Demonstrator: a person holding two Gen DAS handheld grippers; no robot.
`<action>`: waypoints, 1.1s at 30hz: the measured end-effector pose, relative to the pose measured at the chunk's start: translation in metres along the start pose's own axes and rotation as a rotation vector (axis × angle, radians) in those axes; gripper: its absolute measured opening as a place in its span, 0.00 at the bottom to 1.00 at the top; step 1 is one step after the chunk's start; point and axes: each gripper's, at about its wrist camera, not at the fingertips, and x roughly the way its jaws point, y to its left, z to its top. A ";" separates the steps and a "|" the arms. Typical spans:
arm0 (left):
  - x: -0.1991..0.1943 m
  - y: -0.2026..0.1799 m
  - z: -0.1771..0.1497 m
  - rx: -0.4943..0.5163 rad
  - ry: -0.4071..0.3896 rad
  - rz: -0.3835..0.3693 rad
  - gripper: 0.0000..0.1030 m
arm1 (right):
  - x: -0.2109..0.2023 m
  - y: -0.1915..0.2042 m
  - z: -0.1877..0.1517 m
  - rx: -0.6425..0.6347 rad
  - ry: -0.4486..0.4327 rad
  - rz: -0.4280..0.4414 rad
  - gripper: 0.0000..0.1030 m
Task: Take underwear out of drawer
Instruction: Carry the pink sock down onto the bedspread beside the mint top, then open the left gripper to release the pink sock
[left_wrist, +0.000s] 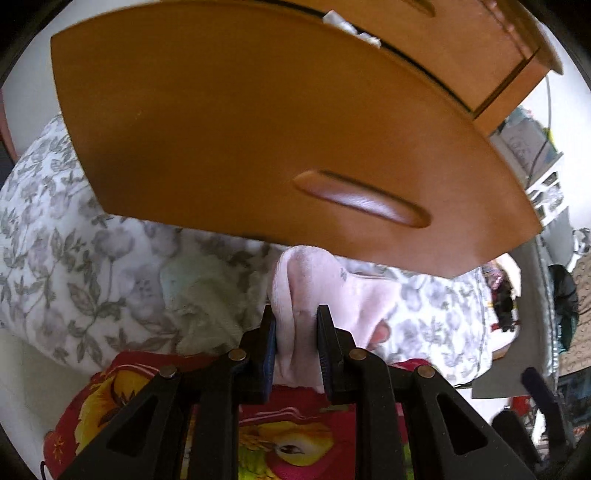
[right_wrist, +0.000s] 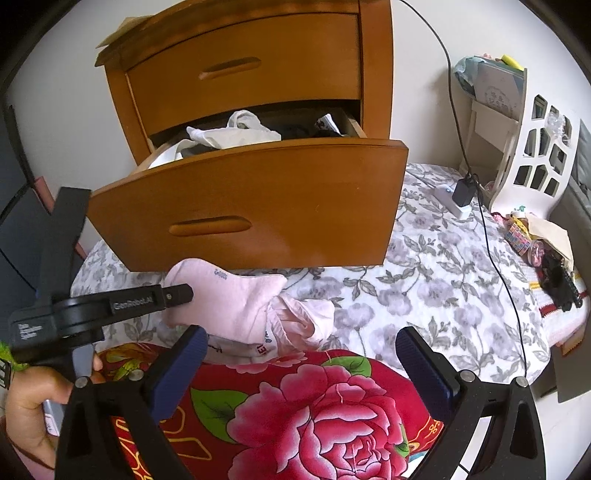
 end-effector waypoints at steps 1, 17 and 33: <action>0.003 0.002 -0.001 -0.001 0.008 0.014 0.20 | 0.000 0.000 0.000 -0.001 0.000 -0.001 1.00; 0.028 0.026 -0.001 -0.091 0.086 0.059 0.24 | 0.001 0.001 -0.001 -0.012 0.006 -0.001 1.00; -0.042 0.022 0.000 -0.070 -0.071 0.071 0.54 | 0.000 0.004 -0.001 -0.033 0.005 -0.004 1.00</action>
